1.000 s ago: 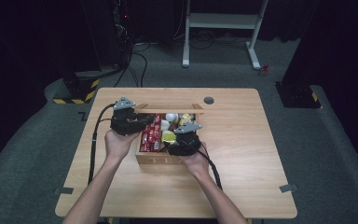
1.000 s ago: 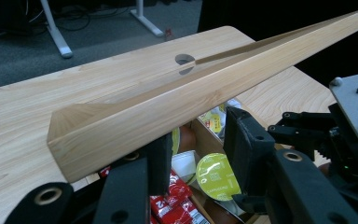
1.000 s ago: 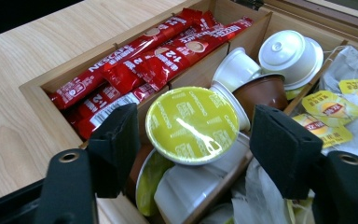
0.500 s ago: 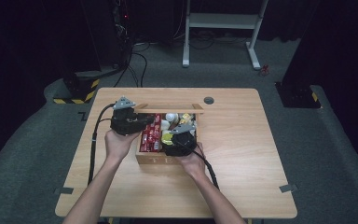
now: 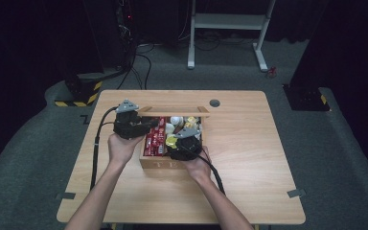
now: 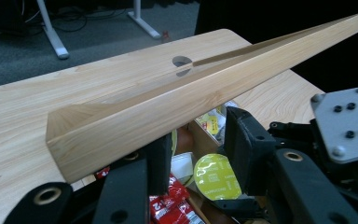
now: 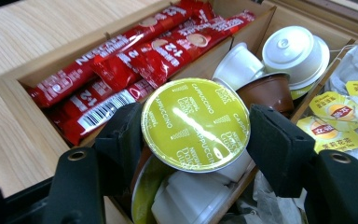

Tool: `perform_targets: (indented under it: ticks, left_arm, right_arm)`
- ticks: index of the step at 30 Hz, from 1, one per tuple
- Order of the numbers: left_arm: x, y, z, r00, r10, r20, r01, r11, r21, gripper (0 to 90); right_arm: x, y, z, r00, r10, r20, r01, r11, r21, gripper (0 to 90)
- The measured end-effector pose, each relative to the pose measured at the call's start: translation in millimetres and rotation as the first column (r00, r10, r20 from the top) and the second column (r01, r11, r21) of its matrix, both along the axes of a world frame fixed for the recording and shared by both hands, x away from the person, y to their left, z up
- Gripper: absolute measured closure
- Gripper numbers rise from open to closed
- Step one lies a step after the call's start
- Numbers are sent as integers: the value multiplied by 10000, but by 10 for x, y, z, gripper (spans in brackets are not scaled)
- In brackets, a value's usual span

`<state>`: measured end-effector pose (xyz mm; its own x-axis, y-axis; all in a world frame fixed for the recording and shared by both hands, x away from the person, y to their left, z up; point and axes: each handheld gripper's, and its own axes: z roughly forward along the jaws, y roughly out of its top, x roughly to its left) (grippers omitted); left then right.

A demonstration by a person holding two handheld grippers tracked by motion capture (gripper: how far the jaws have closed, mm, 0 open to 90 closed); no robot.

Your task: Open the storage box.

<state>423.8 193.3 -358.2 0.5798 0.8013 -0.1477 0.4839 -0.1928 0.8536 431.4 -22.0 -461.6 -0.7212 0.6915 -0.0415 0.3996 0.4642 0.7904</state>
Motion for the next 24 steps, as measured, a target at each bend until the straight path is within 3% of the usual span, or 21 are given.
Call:
perform_targets:
  ticks: [3, 15, 24]
  left_arm:
    - [1, 3, 1, 10000, -17, 1, 17, 10000, 3, 621]
    - [-4, 5, -11, 10000, -35, 1, 35, 10000, -59, 619]
    - [-3, 5, -12, 10000, -42, 50, 42, 10000, -19, 618]
  right_arm:
    - [-18, -8, 27, 9999, 86, 146, -87, 9999, 56, 370]
    - [-66, -84, 125, 9999, -99, -20, 100, 9982, 597, 370]
    - [-66, -189, 169, 9996, -241, -139, 250, 9973, 695, 371]
